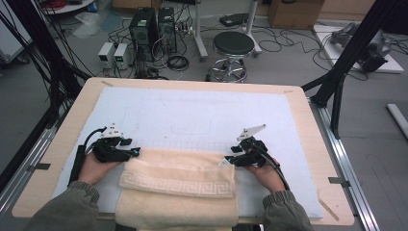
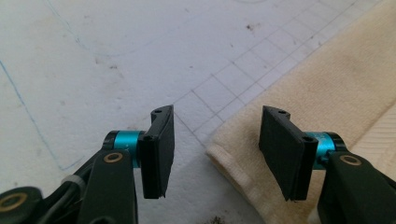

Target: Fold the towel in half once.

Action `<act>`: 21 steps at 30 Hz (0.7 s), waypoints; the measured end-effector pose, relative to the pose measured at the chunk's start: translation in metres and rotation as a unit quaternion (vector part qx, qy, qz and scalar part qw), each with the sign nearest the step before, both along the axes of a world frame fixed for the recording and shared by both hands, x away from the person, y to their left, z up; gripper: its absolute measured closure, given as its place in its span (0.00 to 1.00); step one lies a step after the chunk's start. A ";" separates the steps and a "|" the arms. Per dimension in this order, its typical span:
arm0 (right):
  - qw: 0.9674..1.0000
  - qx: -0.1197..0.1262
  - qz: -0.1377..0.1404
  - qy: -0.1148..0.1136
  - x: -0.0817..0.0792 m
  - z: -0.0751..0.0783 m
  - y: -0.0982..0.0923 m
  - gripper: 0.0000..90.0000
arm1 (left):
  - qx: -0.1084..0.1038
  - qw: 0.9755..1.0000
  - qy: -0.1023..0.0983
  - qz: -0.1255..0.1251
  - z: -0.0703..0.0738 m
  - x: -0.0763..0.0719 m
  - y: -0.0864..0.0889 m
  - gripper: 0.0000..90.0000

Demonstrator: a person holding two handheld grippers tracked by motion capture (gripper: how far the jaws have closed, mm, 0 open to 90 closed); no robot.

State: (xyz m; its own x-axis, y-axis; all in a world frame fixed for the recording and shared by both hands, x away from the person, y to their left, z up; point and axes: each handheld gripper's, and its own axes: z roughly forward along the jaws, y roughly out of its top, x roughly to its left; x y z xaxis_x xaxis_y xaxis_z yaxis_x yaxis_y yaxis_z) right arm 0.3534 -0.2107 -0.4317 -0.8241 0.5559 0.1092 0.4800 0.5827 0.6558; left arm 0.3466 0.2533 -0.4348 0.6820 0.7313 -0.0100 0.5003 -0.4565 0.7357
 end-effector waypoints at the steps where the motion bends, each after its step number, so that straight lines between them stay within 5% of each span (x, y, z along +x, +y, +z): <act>1: 1.000 -0.001 0.003 0.000 0.000 -0.001 0.001 0.56 | 0.000 1.000 0.004 0.001 -0.001 0.001 0.000 0.51; 6: 1.000 0.016 0.002 0.000 0.000 -0.004 -0.001 0.69 | -0.028 0.999 0.035 -0.003 -0.002 0.003 0.002 0.65; 8: 1.000 0.022 0.012 0.013 -0.001 -0.004 0.000 0.81 | -0.028 0.999 0.036 -0.012 -0.001 0.001 0.000 0.76; 11: 1.000 0.006 0.027 -0.002 -0.005 -0.001 0.005 0.89 | -0.023 0.999 0.037 -0.015 0.001 0.000 -0.003 0.88; 14: 1.000 0.003 0.024 -0.010 -0.004 0.002 0.005 0.93 | -0.005 1.000 0.025 -0.014 0.005 0.001 -0.006 0.93; 21: 0.999 -0.018 0.019 -0.028 0.020 0.024 0.012 0.94 | -0.016 1.000 -0.006 0.026 0.019 0.017 -0.008 0.94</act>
State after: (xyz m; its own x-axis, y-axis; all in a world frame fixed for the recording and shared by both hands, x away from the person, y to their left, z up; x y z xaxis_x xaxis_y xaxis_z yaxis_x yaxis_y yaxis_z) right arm 0.3730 -0.1992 -0.4081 -0.8488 0.5271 0.0423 0.4203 0.6240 0.6588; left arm 0.3639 0.2451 -0.4155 0.6433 0.7651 -0.0265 0.5141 -0.4061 0.7555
